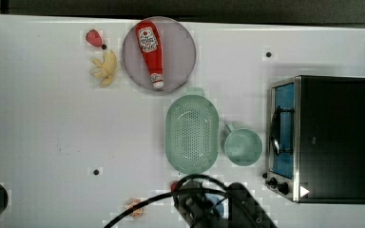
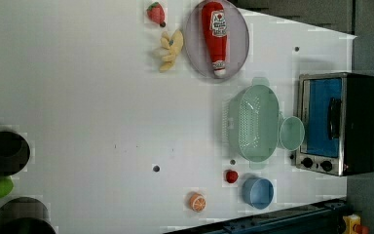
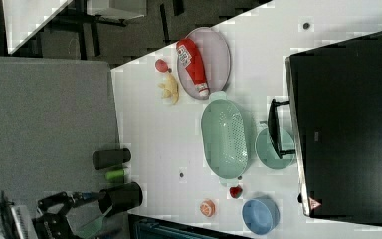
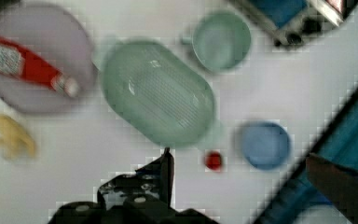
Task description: Drag strainer right to left.
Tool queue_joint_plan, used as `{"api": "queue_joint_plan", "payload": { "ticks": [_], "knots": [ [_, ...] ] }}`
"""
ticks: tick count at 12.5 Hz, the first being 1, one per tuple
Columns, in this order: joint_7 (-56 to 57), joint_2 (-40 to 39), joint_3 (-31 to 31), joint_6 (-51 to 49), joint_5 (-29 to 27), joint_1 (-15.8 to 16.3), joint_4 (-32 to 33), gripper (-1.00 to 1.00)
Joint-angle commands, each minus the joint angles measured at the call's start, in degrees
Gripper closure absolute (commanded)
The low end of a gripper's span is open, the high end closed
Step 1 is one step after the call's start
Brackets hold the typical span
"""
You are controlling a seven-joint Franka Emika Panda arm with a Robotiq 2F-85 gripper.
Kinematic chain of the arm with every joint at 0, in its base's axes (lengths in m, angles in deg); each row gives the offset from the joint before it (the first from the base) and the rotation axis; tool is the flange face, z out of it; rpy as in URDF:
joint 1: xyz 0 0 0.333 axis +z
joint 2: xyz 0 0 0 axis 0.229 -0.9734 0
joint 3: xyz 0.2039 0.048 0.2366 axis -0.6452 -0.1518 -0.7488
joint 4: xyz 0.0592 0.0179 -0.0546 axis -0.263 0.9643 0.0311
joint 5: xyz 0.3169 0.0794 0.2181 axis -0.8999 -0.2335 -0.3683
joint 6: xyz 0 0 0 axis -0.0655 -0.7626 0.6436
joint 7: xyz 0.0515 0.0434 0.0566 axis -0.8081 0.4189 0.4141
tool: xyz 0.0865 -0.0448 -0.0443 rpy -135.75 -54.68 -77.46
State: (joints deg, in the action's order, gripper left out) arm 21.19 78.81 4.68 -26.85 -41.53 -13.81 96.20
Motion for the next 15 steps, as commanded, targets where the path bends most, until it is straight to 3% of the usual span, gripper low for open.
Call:
{"api": "queue_joint_plan", "payload": {
  "ticks": [1,7,15],
  "knots": [
    [-6.96,-9.12,0.96,5.45,-1.24,0.08,9.09,-1.00],
    [-25.24,-22.49,-1.25,31.97,-1.25,0.21,21.05,-1.00],
    [-35.14,-47.31,-2.50,58.30,-1.32,0.31,19.07,-1.00]
  ]
}}
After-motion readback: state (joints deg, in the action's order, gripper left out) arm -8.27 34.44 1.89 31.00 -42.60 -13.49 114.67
